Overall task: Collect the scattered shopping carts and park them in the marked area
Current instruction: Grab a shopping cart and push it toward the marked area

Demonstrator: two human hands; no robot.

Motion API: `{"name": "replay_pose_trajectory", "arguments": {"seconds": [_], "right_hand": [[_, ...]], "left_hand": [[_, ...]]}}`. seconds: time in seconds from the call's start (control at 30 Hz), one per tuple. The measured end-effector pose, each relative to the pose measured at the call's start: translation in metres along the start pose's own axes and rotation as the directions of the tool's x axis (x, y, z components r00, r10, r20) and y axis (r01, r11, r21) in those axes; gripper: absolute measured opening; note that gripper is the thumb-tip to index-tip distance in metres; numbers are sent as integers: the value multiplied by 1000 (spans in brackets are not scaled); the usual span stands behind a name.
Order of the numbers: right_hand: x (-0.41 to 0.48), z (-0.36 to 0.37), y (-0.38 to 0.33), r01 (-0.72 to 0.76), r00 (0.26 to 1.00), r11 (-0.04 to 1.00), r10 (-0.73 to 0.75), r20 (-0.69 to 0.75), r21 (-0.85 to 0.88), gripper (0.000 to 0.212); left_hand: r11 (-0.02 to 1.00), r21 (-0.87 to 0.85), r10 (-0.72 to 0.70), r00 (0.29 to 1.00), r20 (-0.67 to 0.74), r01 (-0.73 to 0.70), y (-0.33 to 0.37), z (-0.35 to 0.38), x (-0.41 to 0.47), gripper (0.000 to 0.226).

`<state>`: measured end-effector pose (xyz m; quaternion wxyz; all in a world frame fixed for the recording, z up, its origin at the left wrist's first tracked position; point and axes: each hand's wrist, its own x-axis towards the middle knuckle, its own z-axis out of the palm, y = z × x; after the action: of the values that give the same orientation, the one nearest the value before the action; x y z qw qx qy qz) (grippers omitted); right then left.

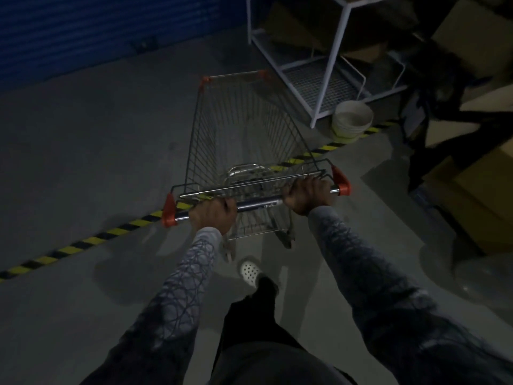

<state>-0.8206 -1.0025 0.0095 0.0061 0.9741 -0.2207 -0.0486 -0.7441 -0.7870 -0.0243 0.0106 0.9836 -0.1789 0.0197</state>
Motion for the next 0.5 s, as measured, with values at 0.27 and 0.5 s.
{"name": "replay_pose_trajectory", "arguments": {"seconds": [0.27, 0.5], "right_hand": [[175, -23, -38, 8, 999, 996, -11, 40, 87, 47], [305, -34, -84, 23, 992, 997, -32, 121, 72, 57]], "left_hand": [[998, 70, -10, 995, 96, 3, -20, 0, 153, 33], [996, 59, -65, 993, 102, 59, -46, -1, 273, 38]]}}
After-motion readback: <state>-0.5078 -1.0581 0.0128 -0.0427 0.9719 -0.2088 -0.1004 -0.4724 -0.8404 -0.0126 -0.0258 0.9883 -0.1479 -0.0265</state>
